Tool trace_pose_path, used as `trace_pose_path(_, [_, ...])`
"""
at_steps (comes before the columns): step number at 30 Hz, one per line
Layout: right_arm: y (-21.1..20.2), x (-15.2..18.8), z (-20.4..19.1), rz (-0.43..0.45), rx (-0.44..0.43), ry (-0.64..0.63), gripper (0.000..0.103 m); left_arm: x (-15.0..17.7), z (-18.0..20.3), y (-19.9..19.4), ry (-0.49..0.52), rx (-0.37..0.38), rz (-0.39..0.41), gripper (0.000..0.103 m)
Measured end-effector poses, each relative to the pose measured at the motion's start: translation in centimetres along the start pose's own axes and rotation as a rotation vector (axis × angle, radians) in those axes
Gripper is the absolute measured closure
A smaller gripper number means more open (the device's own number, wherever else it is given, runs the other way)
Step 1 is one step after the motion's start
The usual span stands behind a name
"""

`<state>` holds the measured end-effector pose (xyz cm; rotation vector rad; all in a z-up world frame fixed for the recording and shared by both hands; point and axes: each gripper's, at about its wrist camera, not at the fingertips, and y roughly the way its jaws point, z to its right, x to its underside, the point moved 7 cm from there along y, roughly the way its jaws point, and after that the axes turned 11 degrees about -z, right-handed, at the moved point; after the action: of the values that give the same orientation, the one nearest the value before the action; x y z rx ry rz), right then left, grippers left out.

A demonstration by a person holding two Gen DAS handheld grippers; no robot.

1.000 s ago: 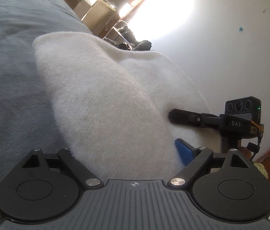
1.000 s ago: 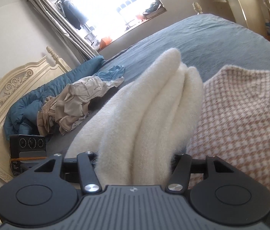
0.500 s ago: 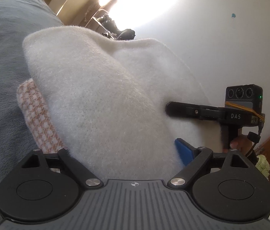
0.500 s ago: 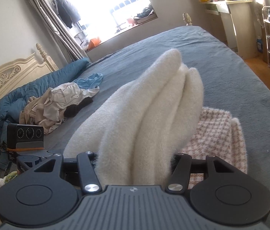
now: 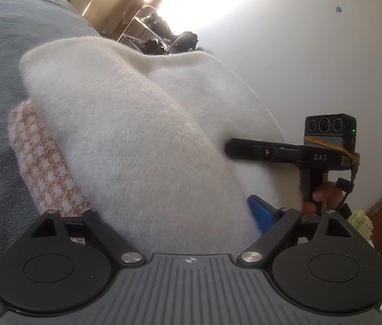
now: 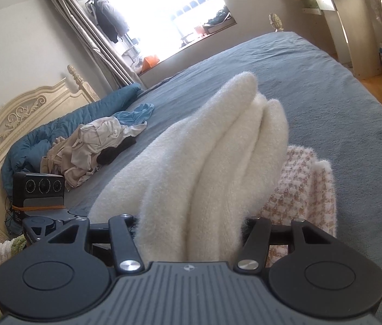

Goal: Fold clothes
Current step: 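Carry the sweater with the right gripper onto the pink checked garment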

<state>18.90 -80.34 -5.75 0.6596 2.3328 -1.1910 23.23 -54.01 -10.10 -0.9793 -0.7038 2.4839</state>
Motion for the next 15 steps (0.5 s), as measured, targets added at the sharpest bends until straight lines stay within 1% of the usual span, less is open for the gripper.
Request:
trace_pose_path(3, [-0.3,-0.2,0.2,0.010,-0.019,-0.007,0.044,-0.2,1.0,-0.4,0.009,-0.006,0.005,0.014])
trace_pose_path(5, [-0.6,-0.7,0.0,0.004,-0.029,-0.023,0.044,-1.2,1.6,0.0,0.015,0.006,0.012,0.014])
trace_pose_path(8, [-0.9,-1.0,-0.2,-0.005,-0.052,-0.046,0.044,-0.6,2.0,-0.1,0.014,0.020,0.023,0.014])
trace_pose_path(10, [-0.6,-1.0,-0.3,-0.014,-0.071,-0.058,0.043,0.1,1.8,0.3,0.017,0.012,0.015,0.013])
trace_pose_path(13, [0.9,0.2,1.1,-0.031,-0.070,-0.014,0.041,0.7,0.6,0.9,-0.014,0.014,0.000,0.013])
trace_pose_path(15, [1.5,1.0,2.1,-0.025,-0.070,0.026,0.040,1.0,0.4,0.7,-0.015,0.022,0.001,0.013])
